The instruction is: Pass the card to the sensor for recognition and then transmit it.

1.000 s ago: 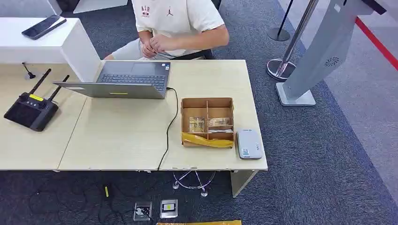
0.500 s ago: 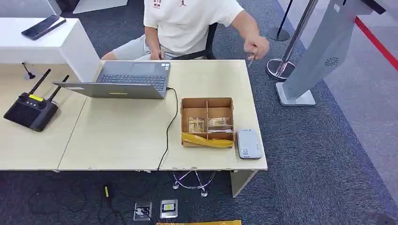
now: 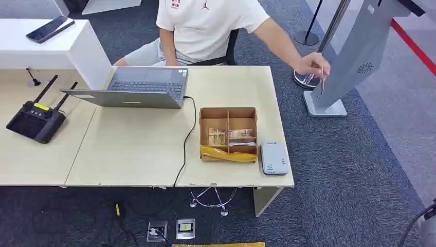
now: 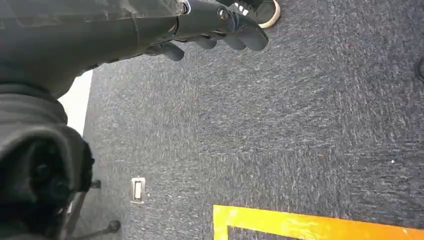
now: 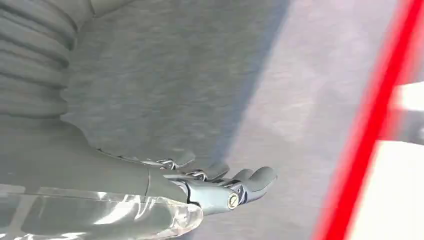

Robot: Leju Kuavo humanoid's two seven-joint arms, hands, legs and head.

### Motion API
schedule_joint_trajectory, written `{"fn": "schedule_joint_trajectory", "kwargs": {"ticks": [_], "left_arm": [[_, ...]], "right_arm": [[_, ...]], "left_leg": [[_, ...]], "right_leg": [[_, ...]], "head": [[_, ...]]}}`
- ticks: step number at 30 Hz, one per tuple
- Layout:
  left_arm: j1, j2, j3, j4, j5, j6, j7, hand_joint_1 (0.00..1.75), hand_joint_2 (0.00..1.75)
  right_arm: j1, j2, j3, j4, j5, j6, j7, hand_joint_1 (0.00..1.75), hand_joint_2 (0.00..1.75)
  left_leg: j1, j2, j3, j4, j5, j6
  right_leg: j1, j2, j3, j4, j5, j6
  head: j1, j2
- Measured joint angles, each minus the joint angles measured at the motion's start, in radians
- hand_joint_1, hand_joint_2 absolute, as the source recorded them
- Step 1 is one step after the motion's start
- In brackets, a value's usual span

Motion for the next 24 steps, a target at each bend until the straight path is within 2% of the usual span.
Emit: {"fn": "schedule_joint_trajectory", "kwargs": {"ticks": [3,6,9,13,18,24], "left_arm": [[0.000,-0.006,-0.002,0.000,-0.002,0.008,-0.002,0.00,0.00],[0.000,-0.010,-0.004,0.000,-0.009,0.021,-0.011,0.00,0.00],[-0.001,-0.012,-0.015,0.000,-0.023,0.033,-0.025,0.00,0.00],[-0.008,-0.016,-0.029,0.000,-0.035,0.037,-0.035,0.00,0.00],[-0.033,-0.017,-0.053,-0.006,-0.047,-0.003,-0.030,0.00,0.00],[-0.047,-0.012,-0.073,-0.014,-0.043,-0.023,-0.024,0.00,0.00]], "right_arm": [[-0.005,0.000,0.062,-0.069,0.020,-0.016,-0.017,0.00,1.75],[-0.008,-0.001,0.140,-0.137,0.097,-0.038,-0.035,0.00,1.75],[-0.011,-0.004,0.240,-0.221,0.270,-0.079,-0.038,0.00,1.75],[-0.023,0.010,0.410,-0.333,0.579,-0.136,-0.036,0.00,1.75],[-0.088,0.063,0.619,-0.412,0.919,-0.138,-0.055,0.00,1.75],[-0.181,0.118,0.793,-0.418,0.971,-0.099,-0.076,0.00,1.75]], "left_leg": [[0.000,0.000,-0.001,0.000,0.000,0.000],[0.000,0.000,-0.001,0.000,0.000,0.000],[0.000,0.000,-0.002,0.000,0.000,0.000],[0.001,0.000,-0.003,0.000,0.000,0.000],[0.002,-0.004,-0.004,0.000,0.004,-0.002],[0.002,-0.009,-0.005,0.000,0.005,-0.001]], "right_leg": [[0.000,0.000,0.000,0.000,0.000,0.000],[0.000,0.000,0.000,0.000,0.000,0.000],[0.000,0.000,0.000,0.001,0.000,0.000],[0.001,-0.001,0.000,0.001,0.000,0.000],[0.002,-0.003,0.000,0.001,0.000,0.000],[0.003,-0.008,-0.001,0.001,0.000,0.000]], "head": [[0.001,0.000],[0.000,0.000],[0.000,0.000],[0.000,0.000],[0.000,0.000],[0.000,0.000]]}}
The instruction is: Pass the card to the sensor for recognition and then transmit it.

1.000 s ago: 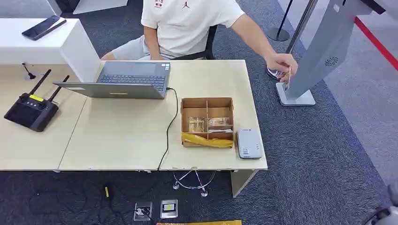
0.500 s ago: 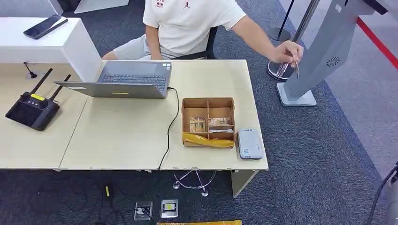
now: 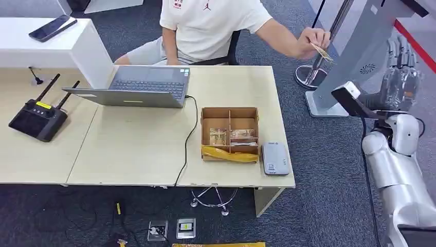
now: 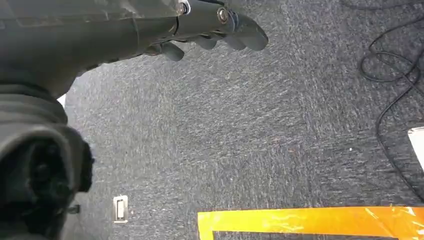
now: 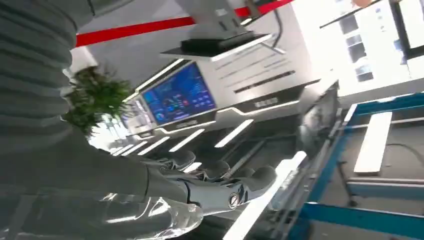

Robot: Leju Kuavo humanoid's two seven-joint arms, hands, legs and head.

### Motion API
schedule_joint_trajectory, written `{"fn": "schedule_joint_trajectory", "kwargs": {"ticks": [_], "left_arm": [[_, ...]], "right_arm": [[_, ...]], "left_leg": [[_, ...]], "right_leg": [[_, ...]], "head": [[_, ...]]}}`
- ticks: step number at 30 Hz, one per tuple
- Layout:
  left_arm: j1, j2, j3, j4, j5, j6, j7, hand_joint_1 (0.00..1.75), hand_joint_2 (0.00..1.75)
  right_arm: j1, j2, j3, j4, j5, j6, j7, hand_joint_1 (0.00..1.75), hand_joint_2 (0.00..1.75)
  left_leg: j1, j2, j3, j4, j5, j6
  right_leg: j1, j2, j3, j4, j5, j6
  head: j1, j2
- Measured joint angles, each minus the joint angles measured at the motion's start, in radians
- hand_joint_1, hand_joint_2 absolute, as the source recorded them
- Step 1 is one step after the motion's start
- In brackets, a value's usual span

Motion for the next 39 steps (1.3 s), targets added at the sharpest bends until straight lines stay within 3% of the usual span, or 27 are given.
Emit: {"fn": "schedule_joint_trajectory", "kwargs": {"ticks": [9,22,23,24,31,39], "left_arm": [[-0.004,0.000,-0.016,-0.003,0.025,-0.009,0.004,0.00,0.00],[0.009,0.004,-0.029,-0.005,0.042,0.005,0.004,0.00,0.00],[0.011,0.005,-0.029,-0.005,0.043,0.006,0.004,0.00,0.00],[0.013,0.005,-0.029,-0.005,0.043,0.007,0.004,0.00,0.00],[0.020,0.006,-0.033,-0.005,0.050,0.007,0.002,0.00,0.00],[0.024,0.007,-0.050,-0.005,0.055,0.006,0.000,0.00,0.00]], "right_arm": [[-0.110,0.068,0.149,0.049,-0.036,-0.002,-0.054,0.00,1.75],[-0.171,0.115,0.229,0.153,-0.052,0.002,-0.069,0.05,1.75],[-0.172,0.116,0.232,0.156,-0.052,0.007,-0.069,1.45,1.75],[-0.173,0.117,0.237,0.158,-0.053,0.012,-0.065,1.71,1.75],[-0.171,0.118,0.251,0.162,-0.066,0.073,-0.041,1.75,1.75],[-0.166,0.112,0.266,0.161,-0.065,0.090,-0.029,1.75,1.75]], "left_leg": [[0.000,0.001,-0.001,0.000,0.000,0.000],[0.000,0.000,-0.001,0.000,0.000,0.000],[0.000,0.000,-0.001,0.000,0.000,0.000],[0.000,0.000,-0.001,0.000,0.000,0.000],[0.000,0.001,-0.001,0.000,0.000,0.000],[0.000,0.002,-0.001,0.000,0.000,0.000]], "right_leg": [[0.000,0.001,-0.002,0.000,0.000,0.000],[0.000,0.000,-0.002,0.000,0.000,0.000],[0.000,0.001,-0.002,0.000,0.000,0.000],[0.000,0.001,-0.002,0.000,0.000,0.000],[0.000,0.001,-0.002,0.000,0.000,0.000],[0.000,0.002,-0.003,0.000,0.000,0.000]], "head": [[0.000,0.000],[0.000,0.000],[0.000,0.000],[0.000,0.000],[0.000,0.000],[0.000,0.000]]}}
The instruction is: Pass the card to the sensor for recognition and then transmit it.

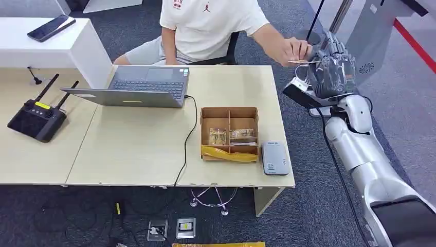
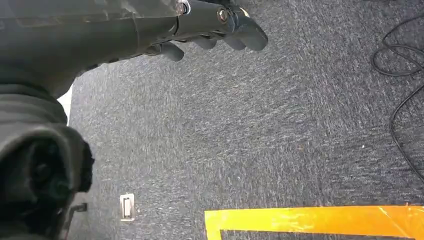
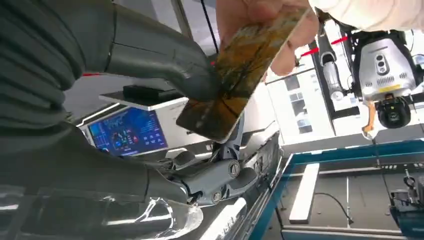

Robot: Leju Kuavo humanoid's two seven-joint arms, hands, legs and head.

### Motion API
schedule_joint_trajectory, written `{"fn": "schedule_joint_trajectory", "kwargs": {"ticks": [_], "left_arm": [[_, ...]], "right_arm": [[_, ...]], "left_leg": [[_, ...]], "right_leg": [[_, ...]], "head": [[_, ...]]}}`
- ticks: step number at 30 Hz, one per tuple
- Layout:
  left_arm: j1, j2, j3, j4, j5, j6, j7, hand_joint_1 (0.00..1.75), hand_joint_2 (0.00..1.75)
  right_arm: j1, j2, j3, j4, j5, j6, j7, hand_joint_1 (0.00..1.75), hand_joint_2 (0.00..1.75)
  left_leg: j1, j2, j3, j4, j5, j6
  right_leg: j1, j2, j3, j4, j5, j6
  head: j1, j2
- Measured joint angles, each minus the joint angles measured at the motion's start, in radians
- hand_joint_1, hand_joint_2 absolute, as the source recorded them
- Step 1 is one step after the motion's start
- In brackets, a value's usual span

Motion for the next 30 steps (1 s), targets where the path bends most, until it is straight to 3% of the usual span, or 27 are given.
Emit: {"fn": "schedule_joint_trajectory", "kwargs": {"ticks": [14,30], "left_arm": [[0.003,0.000,-0.015,0.000,0.032,0.001,-0.006,0.00,0.00],[0.012,0.042,-0.032,0.000,0.099,0.006,-0.027,0.00,0.00]], "right_arm": [[0.031,-0.031,0.023,-0.016,-0.021,0.067,0.031,1.75,1.75],[0.230,-0.135,0.031,-0.147,-0.040,0.230,0.097,1.75,1.75]], "left_leg": [[0.000,0.000,0.000,0.000,0.000,0.000],[0.000,0.000,0.000,0.000,-0.001,0.000]], "right_leg": [[0.000,0.000,0.000,0.000,0.000,0.000],[0.000,0.001,0.000,0.000,0.000,0.000]], "head": [[0.000,0.000],[0.000,0.000]]}}
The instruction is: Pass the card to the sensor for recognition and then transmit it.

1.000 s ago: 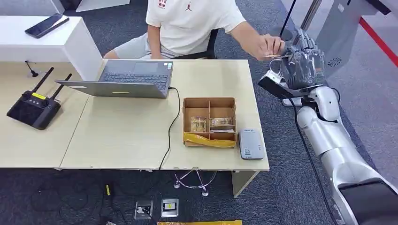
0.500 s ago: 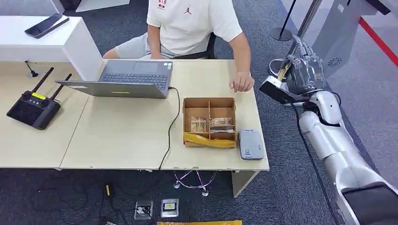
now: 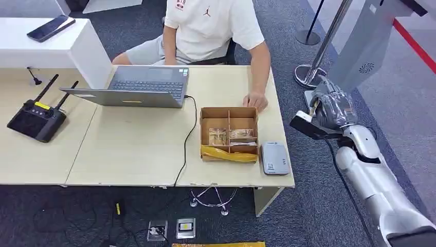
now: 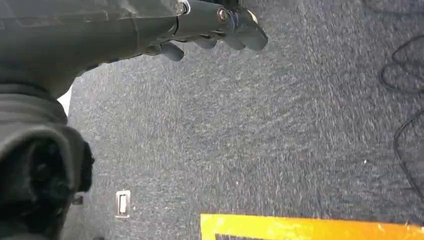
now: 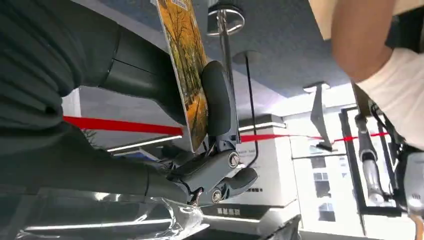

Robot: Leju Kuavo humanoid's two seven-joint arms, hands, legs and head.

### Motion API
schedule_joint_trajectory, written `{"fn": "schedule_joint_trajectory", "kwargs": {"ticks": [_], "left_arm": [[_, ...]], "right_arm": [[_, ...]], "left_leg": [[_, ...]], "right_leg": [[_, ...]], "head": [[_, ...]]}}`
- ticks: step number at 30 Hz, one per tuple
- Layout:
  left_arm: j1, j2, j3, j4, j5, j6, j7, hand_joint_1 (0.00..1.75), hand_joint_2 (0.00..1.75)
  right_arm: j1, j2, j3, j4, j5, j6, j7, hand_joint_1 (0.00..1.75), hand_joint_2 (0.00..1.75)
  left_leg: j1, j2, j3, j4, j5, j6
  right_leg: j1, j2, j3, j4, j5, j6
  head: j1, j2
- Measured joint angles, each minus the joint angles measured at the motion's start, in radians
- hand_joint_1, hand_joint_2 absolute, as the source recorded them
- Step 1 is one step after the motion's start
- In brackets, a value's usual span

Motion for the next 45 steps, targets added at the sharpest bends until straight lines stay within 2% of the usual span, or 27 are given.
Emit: {"fn": "schedule_joint_trajectory", "kwargs": {"ticks": [8,19,31,38,45], "left_arm": [[-0.007,0.029,-0.014,0.000,0.021,-0.024,-0.002,0.00,0.00],[-0.009,0.061,-0.019,0.001,0.035,-0.025,-0.003,0.00,0.00],[-0.006,0.076,-0.019,0.010,0.043,-0.028,-0.003,0.00,0.00],[0.017,0.079,-0.021,0.018,0.044,-0.034,-0.003,0.00,0.00],[0.030,0.081,-0.021,0.028,0.042,-0.032,0.008,0.00,0.00]], "right_arm": [[0.115,-0.012,0.021,-0.118,0.015,0.073,0.052,1.75,1.75],[0.206,0.015,0.058,-0.207,0.017,0.099,0.082,1.75,1.75],[0.227,0.063,0.098,-0.208,0.019,0.092,0.075,1.75,1.75],[0.227,0.105,0.122,-0.190,0.024,0.064,0.062,1.75,1.75],[0.229,0.123,0.142,-0.160,0.014,0.034,0.058,1.75,1.75]], "left_leg": [[0.000,0.000,0.000,0.000,0.000,0.000],[0.000,0.000,0.000,0.000,0.000,0.000],[0.000,0.000,-0.001,-0.001,0.000,-0.001],[0.000,0.000,-0.001,-0.001,0.000,-0.001],[0.000,0.000,0.000,-0.001,0.000,-0.001]], "right_leg": [[0.000,0.001,0.000,0.000,0.000,0.000],[0.000,0.001,0.000,0.000,0.000,0.000],[0.000,0.001,0.000,0.000,0.000,0.000],[0.000,0.001,0.000,0.000,-0.001,-0.001],[0.000,0.001,0.000,0.000,-0.001,-0.001]], "head": [[0.000,0.000],[0.000,0.000],[0.000,0.000],[0.000,0.000],[0.000,0.000]]}}
